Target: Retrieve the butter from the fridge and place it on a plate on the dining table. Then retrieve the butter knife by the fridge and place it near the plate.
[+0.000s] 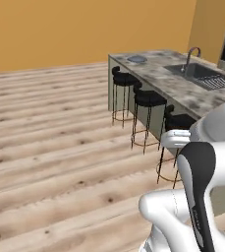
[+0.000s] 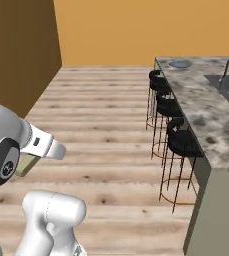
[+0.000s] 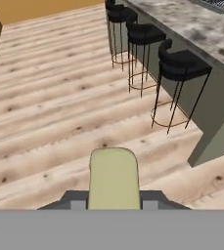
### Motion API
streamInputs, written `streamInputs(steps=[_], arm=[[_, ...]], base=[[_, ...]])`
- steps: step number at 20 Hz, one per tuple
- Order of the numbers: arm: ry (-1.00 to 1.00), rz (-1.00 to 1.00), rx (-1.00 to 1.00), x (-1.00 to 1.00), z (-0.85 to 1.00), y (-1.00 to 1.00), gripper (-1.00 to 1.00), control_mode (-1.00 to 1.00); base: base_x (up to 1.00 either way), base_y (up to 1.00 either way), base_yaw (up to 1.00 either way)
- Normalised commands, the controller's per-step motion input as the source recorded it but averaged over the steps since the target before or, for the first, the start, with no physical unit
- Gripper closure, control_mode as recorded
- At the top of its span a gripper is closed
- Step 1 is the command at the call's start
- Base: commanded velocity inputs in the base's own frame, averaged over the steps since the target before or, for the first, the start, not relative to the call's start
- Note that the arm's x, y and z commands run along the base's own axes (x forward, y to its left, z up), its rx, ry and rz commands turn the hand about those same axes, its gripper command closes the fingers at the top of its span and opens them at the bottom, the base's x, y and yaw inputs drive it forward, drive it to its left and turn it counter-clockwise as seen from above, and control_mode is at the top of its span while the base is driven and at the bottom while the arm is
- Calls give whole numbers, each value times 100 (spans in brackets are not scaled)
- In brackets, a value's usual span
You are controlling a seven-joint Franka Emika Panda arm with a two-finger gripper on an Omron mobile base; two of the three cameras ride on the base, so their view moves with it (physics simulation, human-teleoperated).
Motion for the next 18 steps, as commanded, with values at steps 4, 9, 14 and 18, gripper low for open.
streamInputs(steps=[4,9,14,18], arm=[[0,0,0,0,0,0,100,100],[0,0,0,0,0,0,100,100],[0,0,0,0,0,0,100,100],[0,0,0,0,0,0,100,100]], base=[[62,54,-19],[79,39,-15],[99,45,-17],[100,58,-19]])
